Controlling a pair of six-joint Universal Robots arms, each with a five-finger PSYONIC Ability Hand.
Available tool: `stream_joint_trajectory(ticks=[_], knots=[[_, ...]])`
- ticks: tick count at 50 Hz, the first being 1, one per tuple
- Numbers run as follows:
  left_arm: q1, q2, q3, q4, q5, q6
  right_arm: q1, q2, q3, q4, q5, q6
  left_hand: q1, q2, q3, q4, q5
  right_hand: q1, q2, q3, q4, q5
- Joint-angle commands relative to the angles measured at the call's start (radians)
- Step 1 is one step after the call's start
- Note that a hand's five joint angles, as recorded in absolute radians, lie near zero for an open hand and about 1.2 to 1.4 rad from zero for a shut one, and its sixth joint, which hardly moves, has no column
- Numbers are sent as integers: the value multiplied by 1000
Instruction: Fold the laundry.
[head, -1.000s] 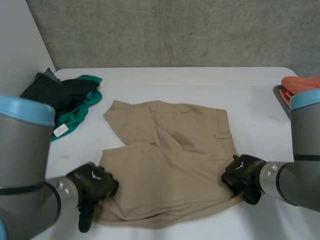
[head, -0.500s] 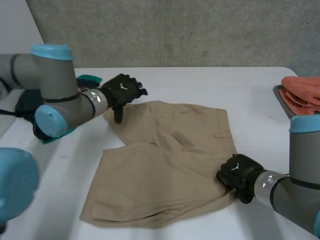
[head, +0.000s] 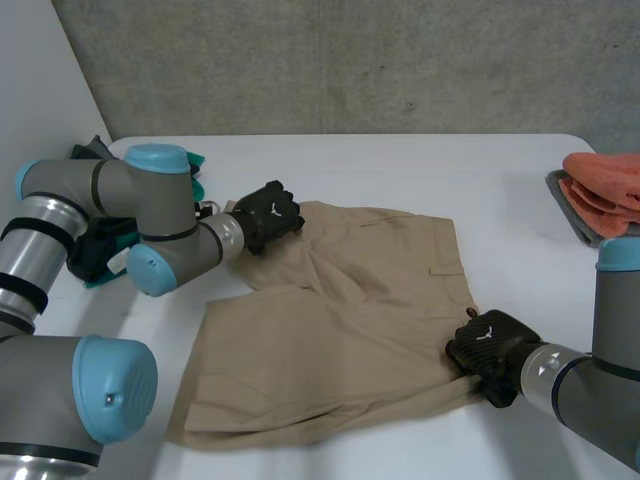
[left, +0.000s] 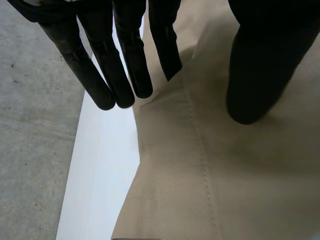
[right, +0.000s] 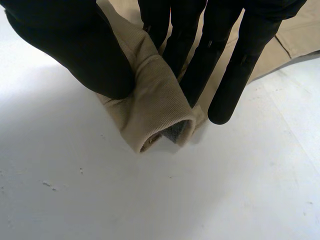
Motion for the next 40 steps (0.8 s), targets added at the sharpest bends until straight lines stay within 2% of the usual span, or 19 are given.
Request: stream_joint_trajectory(ticks=[1,6,10,11,16,19,23,24,25,26,29,33,40], knots=[[-2,-13,1,-20,-6,25,-2,-24,10,0,0,9,631,631,631,631,636,292,222,200,201,180],[-1,23,-39,19,-56,43,1,-26,10,-5,0,10,676,676,676,676,681,292,222,200,201,180],[22,152,-169,41,-168,-6,6,-26,13,-6,0,12,676,676,676,676,681,292,222,200,201,180],[25,218,-260,44,-213,-50,12,-26,13,-3,0,12,676,676,676,676,681,292,222,200,201,180],[39,407,-577,65,-308,-173,37,-26,13,3,7,24,676,676,676,676,681,292,222,200,201,180],[44,494,-748,107,-374,-243,53,-29,10,17,10,29,676,676,676,676,681,292,222,200,201,180],[41,536,-863,128,-458,-359,63,-38,9,23,10,35,676,676,676,676,681,292,222,200,201,180],[37,539,-872,125,-471,-382,64,-40,9,23,10,36,595,595,595,595,600,292,222,200,201,180],[34,541,-876,121,-480,-405,66,-41,9,23,10,39,423,423,423,423,427,292,222,200,201,180],[28,544,-878,109,-495,-444,67,-46,10,21,10,44,93,93,93,93,97,292,222,200,201,180],[27,560,-875,87,-518,-497,69,-54,13,23,10,48,-315,-315,-315,-315,-310,292,222,200,201,180],[43,628,-866,88,-532,-566,70,-69,21,23,10,56,-307,-307,-307,-307,-303,292,222,200,201,180],[76,709,-883,153,-482,-615,64,-101,44,5,6,68,-298,-298,-298,-298,-294,292,222,200,201,180]])
